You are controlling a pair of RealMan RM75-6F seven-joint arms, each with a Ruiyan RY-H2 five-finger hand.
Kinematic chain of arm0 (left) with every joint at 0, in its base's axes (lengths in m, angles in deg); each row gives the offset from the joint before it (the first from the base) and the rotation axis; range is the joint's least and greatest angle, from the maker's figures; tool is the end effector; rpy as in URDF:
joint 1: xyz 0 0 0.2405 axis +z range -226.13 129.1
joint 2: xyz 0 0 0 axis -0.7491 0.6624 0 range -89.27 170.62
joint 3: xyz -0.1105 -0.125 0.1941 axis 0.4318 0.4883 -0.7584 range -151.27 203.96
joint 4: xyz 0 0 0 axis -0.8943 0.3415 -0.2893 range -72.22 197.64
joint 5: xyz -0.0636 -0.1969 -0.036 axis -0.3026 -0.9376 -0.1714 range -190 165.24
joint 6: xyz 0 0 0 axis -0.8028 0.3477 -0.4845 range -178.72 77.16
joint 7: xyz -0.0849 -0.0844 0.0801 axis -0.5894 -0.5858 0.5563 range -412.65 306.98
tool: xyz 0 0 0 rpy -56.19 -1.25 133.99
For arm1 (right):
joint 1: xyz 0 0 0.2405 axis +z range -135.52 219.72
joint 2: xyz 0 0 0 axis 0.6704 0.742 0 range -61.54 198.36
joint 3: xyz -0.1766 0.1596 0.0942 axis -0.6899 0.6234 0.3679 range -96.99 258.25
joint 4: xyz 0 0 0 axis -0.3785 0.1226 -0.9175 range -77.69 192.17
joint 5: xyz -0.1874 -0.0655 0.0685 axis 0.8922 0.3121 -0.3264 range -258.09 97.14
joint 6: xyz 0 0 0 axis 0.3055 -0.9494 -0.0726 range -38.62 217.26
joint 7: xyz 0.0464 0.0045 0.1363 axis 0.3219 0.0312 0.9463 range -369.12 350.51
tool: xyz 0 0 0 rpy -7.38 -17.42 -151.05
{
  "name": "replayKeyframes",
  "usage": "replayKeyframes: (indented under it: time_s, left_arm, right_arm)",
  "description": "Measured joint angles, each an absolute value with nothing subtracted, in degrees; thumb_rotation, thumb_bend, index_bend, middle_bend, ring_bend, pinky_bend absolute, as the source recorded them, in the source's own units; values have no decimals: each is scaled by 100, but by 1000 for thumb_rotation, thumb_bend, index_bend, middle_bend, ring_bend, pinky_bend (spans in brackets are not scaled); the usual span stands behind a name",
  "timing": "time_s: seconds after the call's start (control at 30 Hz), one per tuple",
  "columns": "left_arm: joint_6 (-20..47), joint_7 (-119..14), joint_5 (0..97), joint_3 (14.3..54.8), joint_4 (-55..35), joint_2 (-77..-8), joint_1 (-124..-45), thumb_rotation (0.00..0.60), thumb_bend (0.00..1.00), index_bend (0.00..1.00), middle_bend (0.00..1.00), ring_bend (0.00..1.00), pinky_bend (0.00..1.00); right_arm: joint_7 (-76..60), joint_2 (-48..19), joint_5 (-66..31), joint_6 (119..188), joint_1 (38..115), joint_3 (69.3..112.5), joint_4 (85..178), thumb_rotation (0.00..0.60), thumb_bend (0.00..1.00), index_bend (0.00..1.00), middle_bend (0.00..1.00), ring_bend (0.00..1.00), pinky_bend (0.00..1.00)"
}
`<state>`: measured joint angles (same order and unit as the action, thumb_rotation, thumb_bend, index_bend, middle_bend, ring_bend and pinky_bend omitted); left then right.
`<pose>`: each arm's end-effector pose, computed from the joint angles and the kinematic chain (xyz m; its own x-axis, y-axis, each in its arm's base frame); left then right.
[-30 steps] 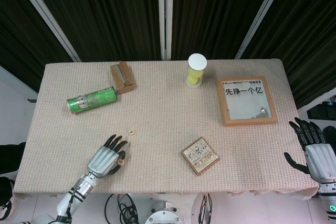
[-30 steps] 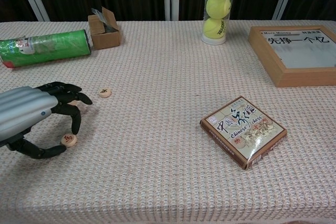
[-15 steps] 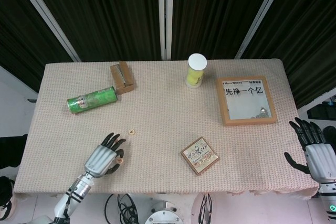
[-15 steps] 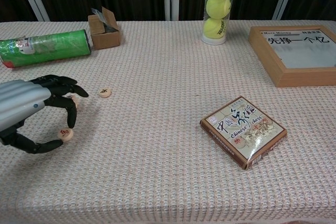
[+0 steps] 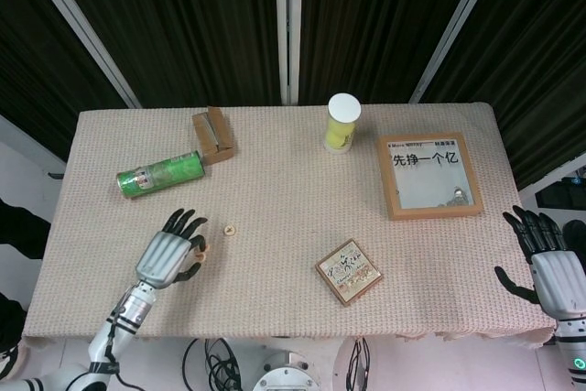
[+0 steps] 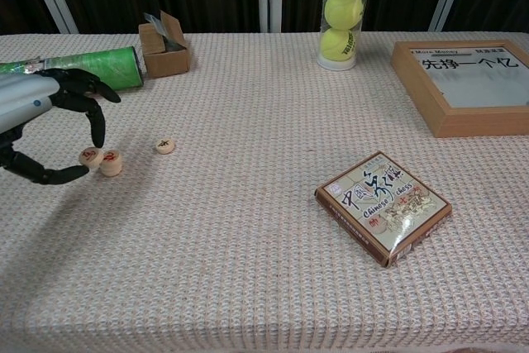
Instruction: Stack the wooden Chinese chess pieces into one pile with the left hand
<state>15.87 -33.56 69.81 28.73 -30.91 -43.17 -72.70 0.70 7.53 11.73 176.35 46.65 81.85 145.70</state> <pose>-0.2005 0.2458 0.0075 0.4433 0.2157 0.8700 0.8599 -0.3765 -0.3447 -0.3154 -0.1739 0.1779 0.3561 -0.0085 0.9344 -0.9295 -0.1062 0.3533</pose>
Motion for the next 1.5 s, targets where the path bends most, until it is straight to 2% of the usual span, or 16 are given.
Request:
replayKeyframes:
  time_s: [0.2,0.43,1.27,1.5]
  left_arm:
    - [1332,-3257,6588,3088,-2998,-4366,-7454,600,284,481,147,0,0]
    - [1095,-3225,6311,3149,-2872,-4409,-7596,600,284,478,147,0,0]
    - [1120,-3374,6231,3056,-2619,-4537,-7684,600,284,465,147,0,0]
    - [1128,-3440,6246,3045,-2591,-4547,-7703,600,284,430,147,0,0]
  right_arm:
    - [168,767,1163,17614,4680,8190,14546,600,246,0,0,0,0]
    - [186,776,1166,17625,4677,8190,14543,600,247,0,0,0,0]
    - [199,770,1127,17565,4699,8194,14533,600,246,0,0,0,0]
    - [196,770,1118,17559,4699,8194,14530,600,246,0,0,0,0]
